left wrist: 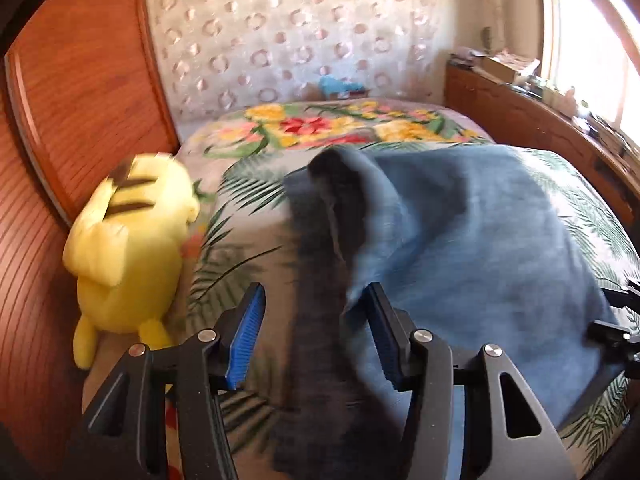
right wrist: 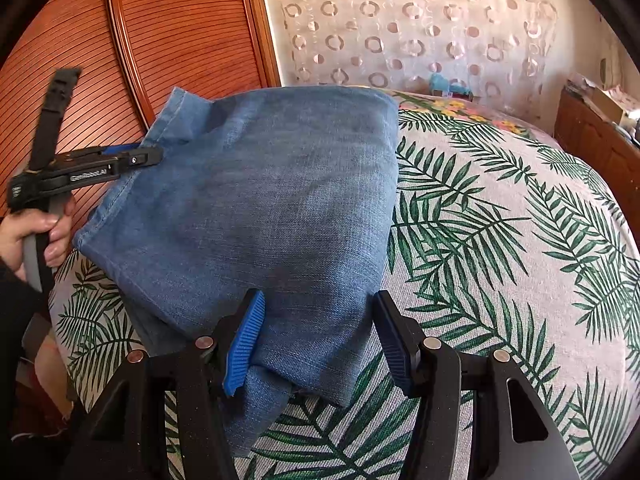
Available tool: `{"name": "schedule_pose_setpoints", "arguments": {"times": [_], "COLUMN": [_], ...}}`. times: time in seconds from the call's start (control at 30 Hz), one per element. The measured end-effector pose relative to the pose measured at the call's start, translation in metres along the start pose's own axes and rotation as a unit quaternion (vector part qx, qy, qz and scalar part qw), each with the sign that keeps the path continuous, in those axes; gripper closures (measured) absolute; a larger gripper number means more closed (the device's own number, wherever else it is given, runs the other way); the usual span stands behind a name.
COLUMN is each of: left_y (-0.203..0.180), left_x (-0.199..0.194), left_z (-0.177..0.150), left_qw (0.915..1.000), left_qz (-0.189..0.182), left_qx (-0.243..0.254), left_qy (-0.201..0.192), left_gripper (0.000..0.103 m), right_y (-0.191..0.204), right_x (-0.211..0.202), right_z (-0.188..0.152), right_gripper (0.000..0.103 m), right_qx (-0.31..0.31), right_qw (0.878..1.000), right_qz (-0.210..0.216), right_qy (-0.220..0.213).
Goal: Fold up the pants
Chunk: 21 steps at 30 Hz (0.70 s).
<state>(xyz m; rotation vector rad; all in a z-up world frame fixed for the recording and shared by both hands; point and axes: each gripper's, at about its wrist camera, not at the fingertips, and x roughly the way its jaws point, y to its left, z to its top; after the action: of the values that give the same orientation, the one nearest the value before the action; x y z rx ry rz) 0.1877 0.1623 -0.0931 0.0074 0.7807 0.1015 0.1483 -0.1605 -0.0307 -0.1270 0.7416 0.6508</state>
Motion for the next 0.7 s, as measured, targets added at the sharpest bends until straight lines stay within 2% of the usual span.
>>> {"name": "schedule_pose_setpoints", "arguments": {"times": [0.1,0.33,0.37,0.43,0.53,0.7], "left_y": [0.013,0.018,0.015,0.010,0.001,-0.009], "left_x": [-0.001,-0.028,-0.032,-0.037,-0.043,-0.053], "left_z": [-0.007,-0.020,-0.022,-0.024,-0.027,-0.032], "left_qw": [0.9998,0.9986,0.9982,0.9974,0.9968,0.9970], "left_qz": [0.021,-0.026,-0.034,-0.046,-0.059,-0.051], "left_qx": [-0.005,-0.039,-0.040,-0.041,-0.028,-0.018], "left_qy": [0.003,-0.025,-0.028,-0.036,-0.045,-0.056], "left_gripper": [0.049,0.049,0.047,0.020,0.020,0.020], "right_y": [0.000,0.001,0.001,0.001,0.001,0.001], "right_x": [0.001,0.001,0.001,0.001,0.001,0.000], "right_z": [0.001,-0.001,-0.001,-0.001,-0.001,-0.001], "right_gripper": [0.045,0.045,0.045,0.045,0.045,0.045], "right_qx": [0.000,-0.001,-0.001,-0.002,-0.001,-0.002], "right_qw": [1.000,1.000,1.000,1.000,1.000,1.000], "right_qz": [0.000,-0.002,-0.002,-0.002,-0.001,-0.002], "right_qy": [0.001,0.000,0.000,0.000,0.000,0.000]}}
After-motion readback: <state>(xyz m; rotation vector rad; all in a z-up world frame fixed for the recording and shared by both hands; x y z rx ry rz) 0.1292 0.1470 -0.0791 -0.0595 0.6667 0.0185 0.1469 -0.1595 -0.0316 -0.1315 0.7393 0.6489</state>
